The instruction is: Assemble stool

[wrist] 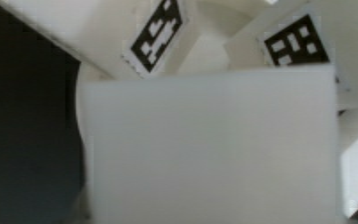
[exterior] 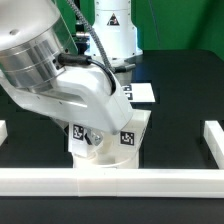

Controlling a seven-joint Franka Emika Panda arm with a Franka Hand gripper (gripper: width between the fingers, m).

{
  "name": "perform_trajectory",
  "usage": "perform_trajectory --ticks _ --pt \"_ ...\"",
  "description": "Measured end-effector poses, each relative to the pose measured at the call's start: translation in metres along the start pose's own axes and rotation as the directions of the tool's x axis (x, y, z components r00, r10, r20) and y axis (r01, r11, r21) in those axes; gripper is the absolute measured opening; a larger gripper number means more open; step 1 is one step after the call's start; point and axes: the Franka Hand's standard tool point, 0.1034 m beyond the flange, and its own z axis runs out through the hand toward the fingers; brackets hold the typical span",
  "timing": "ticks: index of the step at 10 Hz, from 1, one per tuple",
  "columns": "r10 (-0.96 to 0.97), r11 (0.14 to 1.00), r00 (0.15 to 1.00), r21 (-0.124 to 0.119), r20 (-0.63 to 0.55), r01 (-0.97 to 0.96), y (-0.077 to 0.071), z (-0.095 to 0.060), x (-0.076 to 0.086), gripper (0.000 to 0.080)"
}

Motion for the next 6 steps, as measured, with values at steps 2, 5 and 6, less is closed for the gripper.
perform_trajectory --ticks 2,5,6 --pt "0.002 1.0 1.0 0.002 -0.002 -0.002 0.0012 -0.0013 0.0015 0.0599" --pt "0.001 1.0 1.0 0.004 -0.006 -0.001 0.0 -0.0038 0.0022 0.0647" --pt "0.001 1.0 1.0 0.008 -0.011 -0.001 -0.0017 -0.0086 0.0021 0.0647"
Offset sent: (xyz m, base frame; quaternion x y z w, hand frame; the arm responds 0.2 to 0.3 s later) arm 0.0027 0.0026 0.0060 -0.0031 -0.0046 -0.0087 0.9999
